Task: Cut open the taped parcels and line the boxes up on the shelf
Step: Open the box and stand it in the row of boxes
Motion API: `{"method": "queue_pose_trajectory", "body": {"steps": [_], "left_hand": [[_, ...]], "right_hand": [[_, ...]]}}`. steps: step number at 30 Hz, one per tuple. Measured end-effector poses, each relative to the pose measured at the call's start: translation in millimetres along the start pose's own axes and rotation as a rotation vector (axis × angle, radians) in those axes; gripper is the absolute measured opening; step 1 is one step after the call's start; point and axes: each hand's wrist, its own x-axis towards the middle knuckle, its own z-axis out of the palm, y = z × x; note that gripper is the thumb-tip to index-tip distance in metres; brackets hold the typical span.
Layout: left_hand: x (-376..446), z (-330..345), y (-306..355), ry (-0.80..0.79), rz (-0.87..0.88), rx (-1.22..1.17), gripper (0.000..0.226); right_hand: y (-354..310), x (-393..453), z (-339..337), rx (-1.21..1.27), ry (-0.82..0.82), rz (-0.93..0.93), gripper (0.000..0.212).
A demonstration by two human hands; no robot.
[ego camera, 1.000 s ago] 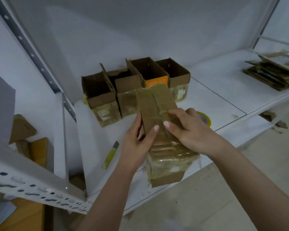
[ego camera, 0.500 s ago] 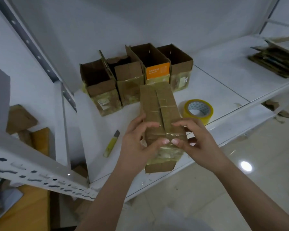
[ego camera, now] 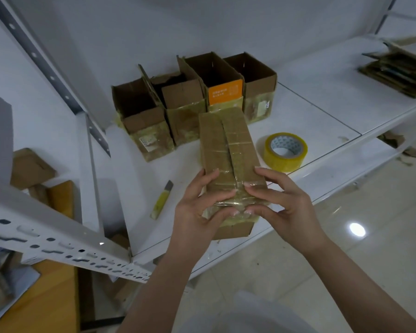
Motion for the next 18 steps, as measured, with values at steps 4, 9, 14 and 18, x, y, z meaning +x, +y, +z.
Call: {"method": "queue_pose_trajectory", "body": {"steps": [4, 9, 14, 18], "left_hand": [[6, 6, 2, 0.112, 0.190, 0.023, 0.022], [17, 5, 12, 0.198, 0.193, -0.021, 0.015], [25, -5, 28, 0.173, 0.079, -0.092, 0.025], [30, -14, 37, 0.173, 0.060, -0.188, 0.023]], "right_hand": [[-3, 2, 5, 0.001, 0.051, -0.049, 0.034], [-20, 22, -3, 0.006, 0.044, 0.023, 0.032], [-38, 35, -7, 0.056, 0.068, 0.112, 0.035], [-44, 40, -13, 0.196, 0.123, 0.155, 0.029]]}}
